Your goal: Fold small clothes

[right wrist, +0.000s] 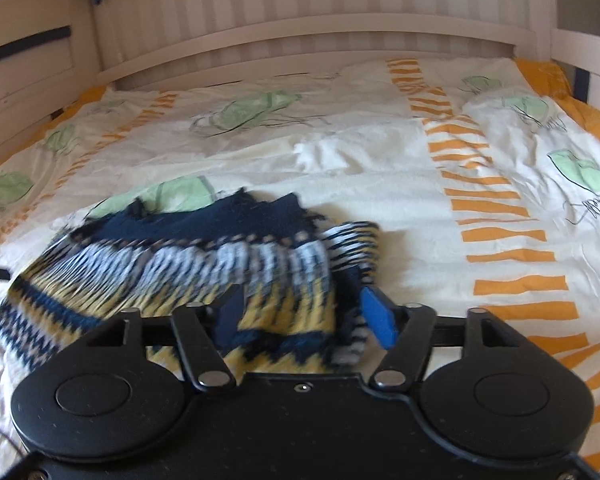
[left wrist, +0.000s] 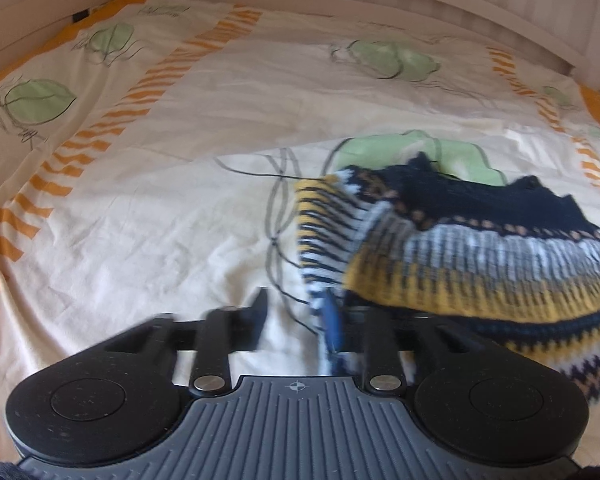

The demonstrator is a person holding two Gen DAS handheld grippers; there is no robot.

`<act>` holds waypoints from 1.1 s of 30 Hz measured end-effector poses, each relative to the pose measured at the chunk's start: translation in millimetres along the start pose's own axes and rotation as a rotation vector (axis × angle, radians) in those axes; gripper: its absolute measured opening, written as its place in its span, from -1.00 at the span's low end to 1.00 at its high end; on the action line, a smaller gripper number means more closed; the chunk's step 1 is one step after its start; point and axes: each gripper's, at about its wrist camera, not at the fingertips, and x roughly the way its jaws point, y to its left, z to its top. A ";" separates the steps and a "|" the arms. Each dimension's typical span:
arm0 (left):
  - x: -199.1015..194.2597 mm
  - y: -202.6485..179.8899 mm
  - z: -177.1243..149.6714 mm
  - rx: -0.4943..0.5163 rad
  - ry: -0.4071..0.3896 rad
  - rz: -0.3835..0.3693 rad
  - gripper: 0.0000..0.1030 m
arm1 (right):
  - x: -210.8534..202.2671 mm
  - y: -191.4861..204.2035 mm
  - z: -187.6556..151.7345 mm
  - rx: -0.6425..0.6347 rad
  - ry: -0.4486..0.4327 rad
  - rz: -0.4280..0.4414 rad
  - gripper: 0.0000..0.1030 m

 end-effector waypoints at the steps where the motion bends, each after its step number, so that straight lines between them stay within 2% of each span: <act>1: -1.8 -5.3 -3.1 0.016 -0.001 -0.005 -0.34 | -1.6 6.1 -3.8 -0.023 0.007 0.004 0.41; 7: -2.4 -27.3 -36.0 0.096 0.028 -0.027 -0.28 | 1.2 20.2 -33.1 -0.085 0.090 -0.008 0.41; 9: 3.1 -23.6 -47.8 0.090 0.055 -0.023 -0.26 | 4.0 14.2 -42.0 -0.064 0.118 -0.028 0.43; 12: 3.4 -11.0 -58.3 0.061 0.046 -0.034 -0.18 | 1.6 -0.6 -51.7 0.002 0.128 -0.044 0.50; 17: 0.8 -4.1 -62.8 0.068 0.040 -0.043 -0.15 | -4.8 -16.1 -58.4 0.078 0.120 -0.019 0.51; 22: 4.6 -4.0 -68.6 0.053 0.018 -0.049 -0.13 | -13.2 -35.9 -58.1 0.235 0.072 0.092 0.63; 24: 4.5 -4.6 -70.0 0.053 0.010 -0.046 -0.13 | -9.4 -46.2 -56.9 0.312 0.063 0.150 0.92; 27: 4.7 -5.2 -71.0 0.053 0.006 -0.043 -0.12 | -0.5 -58.6 -54.6 0.392 0.059 0.221 0.94; 33: 5.3 -4.2 -70.4 0.044 0.010 -0.049 -0.12 | 30.2 -66.9 -37.4 0.433 0.064 0.304 1.00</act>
